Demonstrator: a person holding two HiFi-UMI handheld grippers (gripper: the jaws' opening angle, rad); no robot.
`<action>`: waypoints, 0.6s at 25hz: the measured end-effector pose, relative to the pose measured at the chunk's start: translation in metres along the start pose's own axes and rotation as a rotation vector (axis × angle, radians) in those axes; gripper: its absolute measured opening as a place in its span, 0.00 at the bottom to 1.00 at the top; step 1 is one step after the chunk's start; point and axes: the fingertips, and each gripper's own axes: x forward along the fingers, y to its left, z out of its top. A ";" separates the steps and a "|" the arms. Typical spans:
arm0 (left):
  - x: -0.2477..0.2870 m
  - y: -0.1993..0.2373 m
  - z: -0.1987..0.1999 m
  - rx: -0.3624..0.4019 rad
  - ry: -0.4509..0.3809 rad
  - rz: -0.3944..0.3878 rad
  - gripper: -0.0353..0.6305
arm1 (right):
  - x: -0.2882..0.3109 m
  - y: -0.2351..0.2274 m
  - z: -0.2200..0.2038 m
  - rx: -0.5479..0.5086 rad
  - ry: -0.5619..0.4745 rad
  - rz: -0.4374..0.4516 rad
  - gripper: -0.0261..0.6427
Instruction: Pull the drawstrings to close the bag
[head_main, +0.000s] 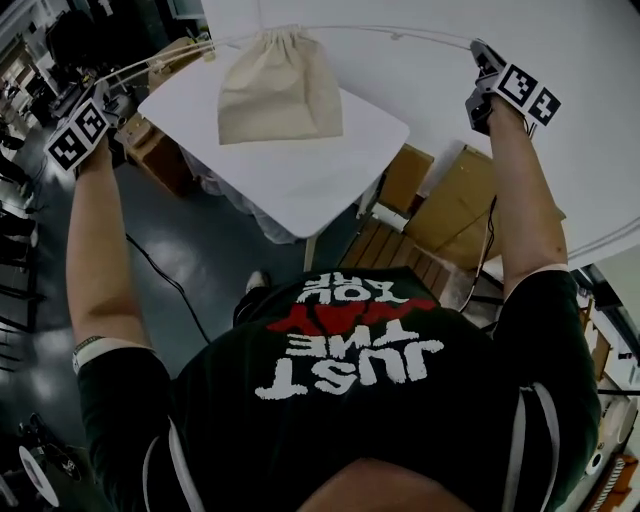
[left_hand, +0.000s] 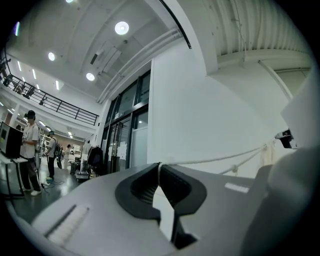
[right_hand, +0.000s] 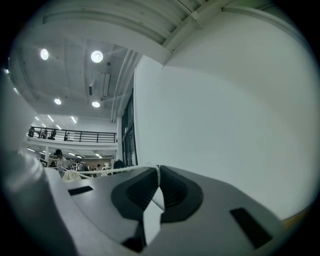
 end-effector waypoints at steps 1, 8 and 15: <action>0.000 0.000 -0.002 -0.005 0.004 0.003 0.07 | 0.000 0.001 -0.001 0.000 0.003 0.002 0.06; 0.019 -0.008 -0.013 0.007 0.005 -0.019 0.07 | 0.012 -0.007 -0.008 0.000 0.009 -0.004 0.06; 0.026 -0.026 -0.026 0.028 0.062 -0.039 0.07 | 0.012 -0.027 -0.025 -0.017 0.059 -0.035 0.06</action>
